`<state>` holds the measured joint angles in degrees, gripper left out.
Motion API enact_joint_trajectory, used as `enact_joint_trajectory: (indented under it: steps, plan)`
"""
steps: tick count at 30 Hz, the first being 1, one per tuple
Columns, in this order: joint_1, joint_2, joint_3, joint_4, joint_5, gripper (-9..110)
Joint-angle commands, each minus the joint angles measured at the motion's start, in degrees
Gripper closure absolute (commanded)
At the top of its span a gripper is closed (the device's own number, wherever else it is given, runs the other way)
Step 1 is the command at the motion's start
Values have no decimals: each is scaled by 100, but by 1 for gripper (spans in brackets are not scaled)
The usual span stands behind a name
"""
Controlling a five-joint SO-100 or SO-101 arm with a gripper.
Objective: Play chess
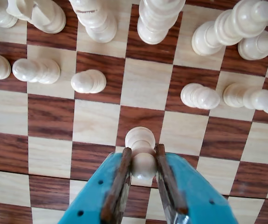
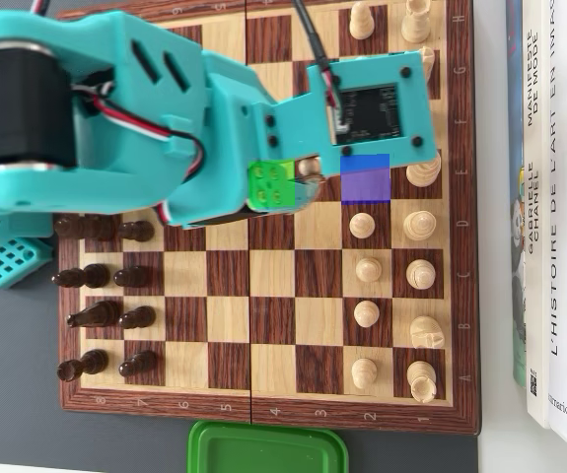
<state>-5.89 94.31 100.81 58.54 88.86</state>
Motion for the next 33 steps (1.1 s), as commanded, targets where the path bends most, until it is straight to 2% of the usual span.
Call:
enact_joint_trajectory:
  steps: [1,15,33]
  plan:
    - [-9,492,149,-53,26,95]
    - [-18,958,1099,-53,35,96]
    - [-158,536,1160,-62,44,96]
